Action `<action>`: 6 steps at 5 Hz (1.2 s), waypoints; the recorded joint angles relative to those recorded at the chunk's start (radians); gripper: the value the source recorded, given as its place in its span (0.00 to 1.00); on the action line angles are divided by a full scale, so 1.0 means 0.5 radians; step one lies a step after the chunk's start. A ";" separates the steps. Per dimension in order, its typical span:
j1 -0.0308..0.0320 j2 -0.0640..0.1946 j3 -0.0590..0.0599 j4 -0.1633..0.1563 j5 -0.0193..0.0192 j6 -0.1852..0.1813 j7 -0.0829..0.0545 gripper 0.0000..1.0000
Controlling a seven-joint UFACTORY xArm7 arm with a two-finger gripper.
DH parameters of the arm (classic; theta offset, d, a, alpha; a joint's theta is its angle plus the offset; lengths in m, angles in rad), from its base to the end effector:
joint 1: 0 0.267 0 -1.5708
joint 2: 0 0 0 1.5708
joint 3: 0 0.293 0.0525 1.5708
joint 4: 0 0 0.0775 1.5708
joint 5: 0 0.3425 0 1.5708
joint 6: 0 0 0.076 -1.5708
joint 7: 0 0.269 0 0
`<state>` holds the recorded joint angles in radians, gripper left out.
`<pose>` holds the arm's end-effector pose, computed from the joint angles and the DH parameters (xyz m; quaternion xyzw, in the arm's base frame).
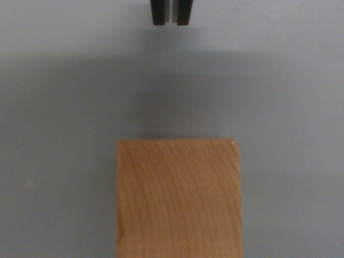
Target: Push wooden cube
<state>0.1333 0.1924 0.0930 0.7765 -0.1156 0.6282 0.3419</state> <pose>0.4167 0.0881 0.0300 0.9994 -0.0110 -0.0136 0.0290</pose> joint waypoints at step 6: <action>0.000 0.007 -0.001 0.011 -0.0001 0.004 -0.001 1.00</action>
<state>0.1332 0.1961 0.0927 0.7822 -0.1156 0.6302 0.3412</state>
